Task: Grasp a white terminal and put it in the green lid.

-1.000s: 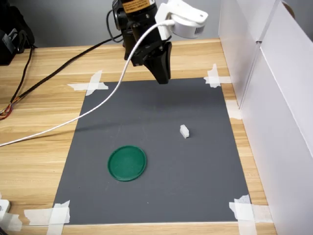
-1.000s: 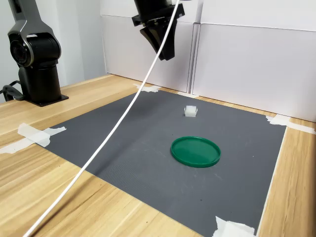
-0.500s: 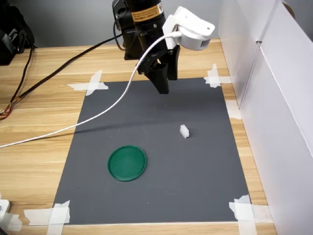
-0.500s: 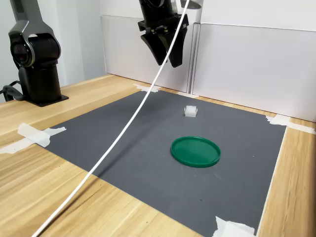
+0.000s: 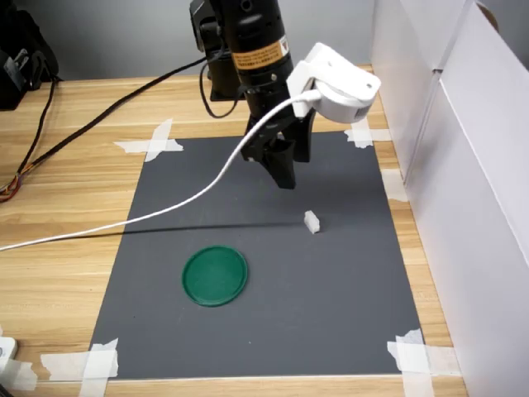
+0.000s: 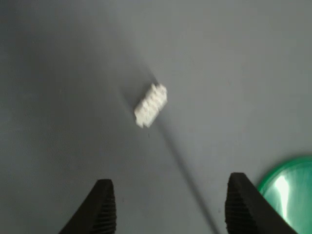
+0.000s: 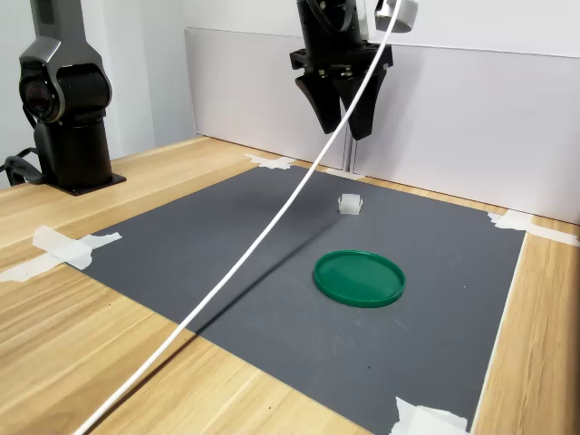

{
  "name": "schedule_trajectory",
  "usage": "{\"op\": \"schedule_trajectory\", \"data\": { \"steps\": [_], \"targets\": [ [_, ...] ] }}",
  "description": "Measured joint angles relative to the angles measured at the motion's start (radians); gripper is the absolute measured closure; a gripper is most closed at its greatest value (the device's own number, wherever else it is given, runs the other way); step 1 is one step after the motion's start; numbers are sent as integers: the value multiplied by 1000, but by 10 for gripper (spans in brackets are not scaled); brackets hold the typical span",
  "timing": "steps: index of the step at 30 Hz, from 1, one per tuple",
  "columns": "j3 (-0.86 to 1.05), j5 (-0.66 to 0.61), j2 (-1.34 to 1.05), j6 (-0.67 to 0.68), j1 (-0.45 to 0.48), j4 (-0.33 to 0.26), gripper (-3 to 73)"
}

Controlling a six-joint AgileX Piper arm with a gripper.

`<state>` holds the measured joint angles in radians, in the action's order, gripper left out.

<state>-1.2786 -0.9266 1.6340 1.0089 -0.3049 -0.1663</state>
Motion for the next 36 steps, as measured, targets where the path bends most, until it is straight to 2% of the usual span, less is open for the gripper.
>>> {"op": "schedule_trajectory", "data": {
  "steps": [15, 21, 27, 36],
  "targets": [
    [-8, 28, 114, 154, -49, 34, 132],
    [-8, 63, 137, 95, -77, 35, 132],
    [-8, 76, 185, 28, -77, 68, 132],
    [-8, 87, 251, 22, -77, 67, 132]
  ]
}}
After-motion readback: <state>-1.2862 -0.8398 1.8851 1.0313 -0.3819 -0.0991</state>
